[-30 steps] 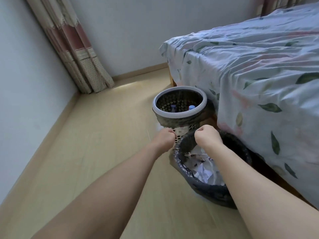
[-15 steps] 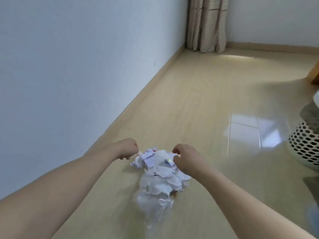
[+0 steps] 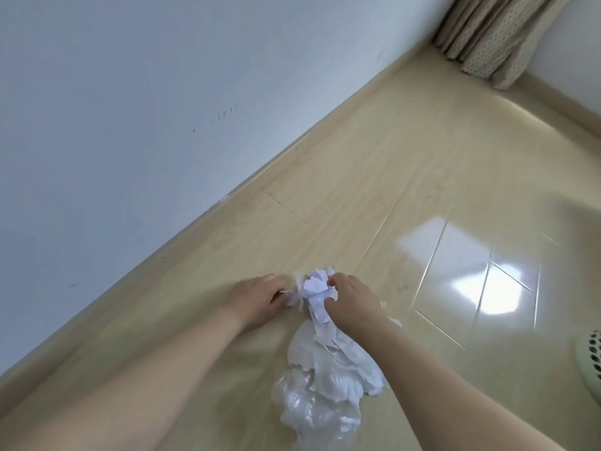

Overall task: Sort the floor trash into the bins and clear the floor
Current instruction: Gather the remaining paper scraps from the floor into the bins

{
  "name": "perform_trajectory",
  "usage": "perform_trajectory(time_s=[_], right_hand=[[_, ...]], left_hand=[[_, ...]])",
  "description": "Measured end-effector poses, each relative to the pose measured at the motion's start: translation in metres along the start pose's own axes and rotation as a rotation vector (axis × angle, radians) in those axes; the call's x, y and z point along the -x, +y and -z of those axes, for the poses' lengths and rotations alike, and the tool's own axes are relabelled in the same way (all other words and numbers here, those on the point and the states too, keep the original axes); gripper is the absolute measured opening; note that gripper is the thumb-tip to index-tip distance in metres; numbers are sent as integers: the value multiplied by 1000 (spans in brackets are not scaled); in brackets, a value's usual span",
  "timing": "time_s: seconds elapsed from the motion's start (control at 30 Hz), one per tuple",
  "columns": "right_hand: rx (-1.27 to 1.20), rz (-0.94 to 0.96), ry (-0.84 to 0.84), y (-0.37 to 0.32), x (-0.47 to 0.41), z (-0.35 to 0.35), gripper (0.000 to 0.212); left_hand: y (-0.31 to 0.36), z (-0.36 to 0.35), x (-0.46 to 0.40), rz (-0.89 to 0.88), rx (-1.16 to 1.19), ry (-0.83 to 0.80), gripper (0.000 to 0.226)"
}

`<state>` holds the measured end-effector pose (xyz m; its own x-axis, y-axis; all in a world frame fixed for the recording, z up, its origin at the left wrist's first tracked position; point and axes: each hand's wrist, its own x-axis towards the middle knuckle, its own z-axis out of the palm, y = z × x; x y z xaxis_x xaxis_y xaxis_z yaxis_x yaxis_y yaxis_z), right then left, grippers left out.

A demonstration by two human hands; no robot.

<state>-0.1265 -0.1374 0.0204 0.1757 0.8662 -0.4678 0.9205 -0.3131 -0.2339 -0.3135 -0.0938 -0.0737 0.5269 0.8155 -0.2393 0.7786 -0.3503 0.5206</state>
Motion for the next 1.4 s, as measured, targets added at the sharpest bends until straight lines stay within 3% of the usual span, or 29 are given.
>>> perform_trajectory(time_s=[0.13,0.2,0.33,0.4,0.47,0.57,0.67,0.77,0.87,1.0,1.23,1.4], right_hand=[[151,75,21,-8,-32,-14,47],[229,117,29,-9,-42,-22,41],[320,147,78,-12,-53,-34,23],[348,168,161,-13,-56,-32,3],[378,221,209,-14,-57,-28,28],[316,200,176,-12,-50,-20,11],[308,217,174,-11,-53,-20,32],[278,232,177,-28,-60,-21,40],[331,228,119,-44,-73,-27,32],[384,218,74,-53,-90,-36,4],[356,252,93,-47,-102,-25,11],[266,243,104,-39,-81,-2,30]], left_hand=[[-35,-17,-3,-180,-209,432,33],[-35,-20,-7,-154,-217,491,33],[-35,-19,-8,-106,-202,485,30],[-37,-18,-9,-110,-196,471,29],[-38,-18,-10,-130,-205,478,29],[-35,-15,-9,-138,-209,493,30],[-30,-15,-5,-118,-182,507,27],[-31,-16,0,-118,-165,503,21],[-33,-19,3,-111,-158,502,17],[-30,-17,0,-94,-162,509,14],[-32,-18,-2,-79,-177,451,14],[-30,-10,1,-67,-179,375,15]])
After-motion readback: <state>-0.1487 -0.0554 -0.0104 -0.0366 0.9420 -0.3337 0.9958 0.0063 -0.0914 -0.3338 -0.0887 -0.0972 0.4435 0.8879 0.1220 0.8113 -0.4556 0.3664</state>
